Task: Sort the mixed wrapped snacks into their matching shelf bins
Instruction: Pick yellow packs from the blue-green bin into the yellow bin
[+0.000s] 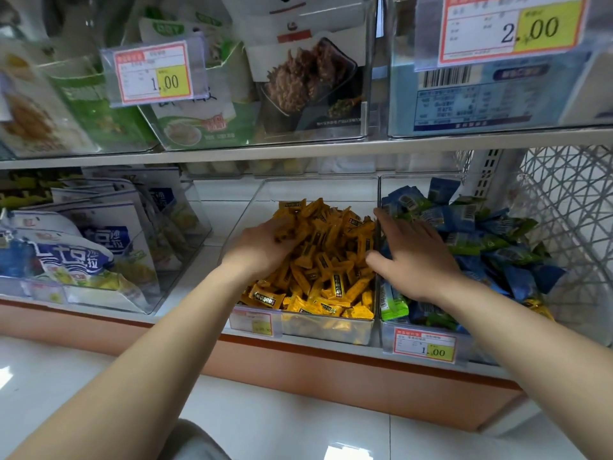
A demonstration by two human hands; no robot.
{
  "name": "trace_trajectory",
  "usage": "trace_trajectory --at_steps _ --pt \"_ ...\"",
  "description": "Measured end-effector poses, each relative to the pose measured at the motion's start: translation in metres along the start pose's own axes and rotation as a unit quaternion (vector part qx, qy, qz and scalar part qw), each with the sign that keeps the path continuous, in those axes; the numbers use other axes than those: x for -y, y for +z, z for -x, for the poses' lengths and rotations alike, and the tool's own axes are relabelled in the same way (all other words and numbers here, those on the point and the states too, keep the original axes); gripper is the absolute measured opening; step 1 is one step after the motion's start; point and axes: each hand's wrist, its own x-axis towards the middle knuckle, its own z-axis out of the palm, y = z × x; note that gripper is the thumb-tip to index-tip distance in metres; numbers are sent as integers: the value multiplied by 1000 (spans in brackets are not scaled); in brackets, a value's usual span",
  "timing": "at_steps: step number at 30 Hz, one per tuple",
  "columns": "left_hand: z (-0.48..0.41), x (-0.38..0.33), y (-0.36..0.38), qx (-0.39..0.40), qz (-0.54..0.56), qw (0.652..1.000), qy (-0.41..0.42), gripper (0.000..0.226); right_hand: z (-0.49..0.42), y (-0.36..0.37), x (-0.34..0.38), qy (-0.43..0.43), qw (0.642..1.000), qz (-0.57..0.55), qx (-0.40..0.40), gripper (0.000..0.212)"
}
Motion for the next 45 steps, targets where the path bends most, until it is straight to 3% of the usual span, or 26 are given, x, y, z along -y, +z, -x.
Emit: trace_trajectory --at_steps 2,5,9,12,15,18,22,26,28,31,34,36,41,45 --pt "8 -7 4 12 -61 997 35 55 0 -1 1 1 1000 1 5 88" --pt "14 -26 16 70 79 990 88 36 0 -1 0 1 1000 4 8 87" --pt "5 -52 34 174 82 981 15 45 -1 0 0 1 1000 12 5 88" --pt "-3 -61 50 195 12 979 -63 83 -1 1 -1 0 1000 13 -2 88" --pt "-9 -55 65 206 -26 975 -83 116 -3 3 -2 1 1000 11 -5 87" --pt "-18 -48 67 205 65 974 -67 128 -4 5 -3 -4 1000 17 -13 86" --pt "-21 -47 68 168 248 953 -43 119 -4 5 -1 -8 1000 21 -15 86" --pt "-30 -41 63 93 429 893 -104 110 -2 5 2 -6 1000 15 -10 85" --pt "-32 -46 65 119 493 855 -108 117 -2 4 3 -6 1000 12 -10 83" --pt "-32 -52 77 120 438 888 -72 107 -3 4 0 -7 1000 11 -10 79" --pt "-40 -41 80 16 381 923 -49 87 -2 4 0 -8 1000 3 -3 82" --pt "-46 -33 78 6 321 947 -20 88 -3 4 0 -7 1000 -2 -7 85" --pt "-63 -31 74 43 345 937 -25 120 -5 5 -2 -9 1000 -2 -1 90" --pt "-80 -25 70 60 315 946 -53 112 -6 8 -5 -13 1000 -4 -7 90"
